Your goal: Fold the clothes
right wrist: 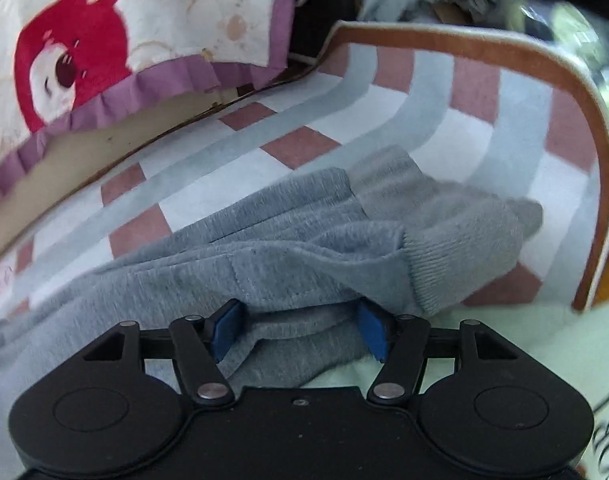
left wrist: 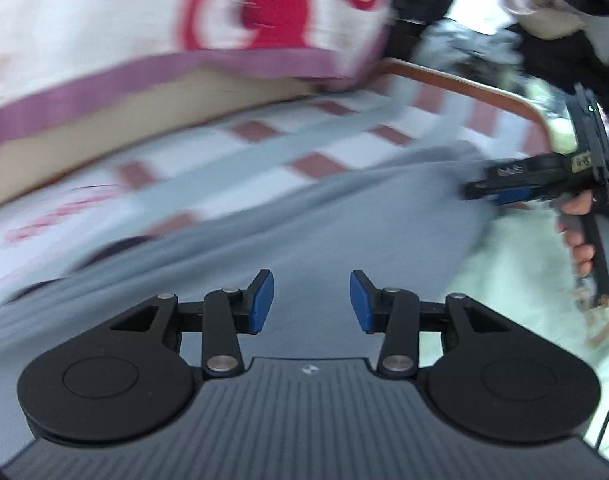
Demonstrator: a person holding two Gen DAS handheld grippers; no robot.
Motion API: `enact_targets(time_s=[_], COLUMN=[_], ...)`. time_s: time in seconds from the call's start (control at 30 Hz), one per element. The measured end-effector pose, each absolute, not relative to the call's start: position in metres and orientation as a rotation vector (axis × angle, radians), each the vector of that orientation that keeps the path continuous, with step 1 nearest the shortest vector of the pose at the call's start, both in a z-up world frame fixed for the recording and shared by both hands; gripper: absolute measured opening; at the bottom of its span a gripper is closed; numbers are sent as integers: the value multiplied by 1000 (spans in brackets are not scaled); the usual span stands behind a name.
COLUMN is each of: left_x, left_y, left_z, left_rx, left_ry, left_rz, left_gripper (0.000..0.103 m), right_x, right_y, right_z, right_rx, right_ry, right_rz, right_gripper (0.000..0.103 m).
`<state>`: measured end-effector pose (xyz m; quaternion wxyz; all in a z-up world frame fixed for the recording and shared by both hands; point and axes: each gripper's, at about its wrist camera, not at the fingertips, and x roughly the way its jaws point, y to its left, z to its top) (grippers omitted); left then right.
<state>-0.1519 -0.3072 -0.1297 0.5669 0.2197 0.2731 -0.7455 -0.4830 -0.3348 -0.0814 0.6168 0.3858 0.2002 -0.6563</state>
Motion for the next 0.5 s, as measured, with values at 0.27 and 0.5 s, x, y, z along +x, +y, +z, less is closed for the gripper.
enact_targets(time_s=[0.27,0.5], left_x=[-200,-194], left_y=[-362,-369], left_z=[-143,-138], left_rx=[559,459], left_ry=[745,797], left_rz=[-1724,-1808], left_gripper=[47,44], right_x=[-539,-529], right_y=[-272,-307], right_z=[-70,-74], right_rx=[864,607], right_ry=[65,260], right_rz=[-1565,-1629], right_gripper=[70,46])
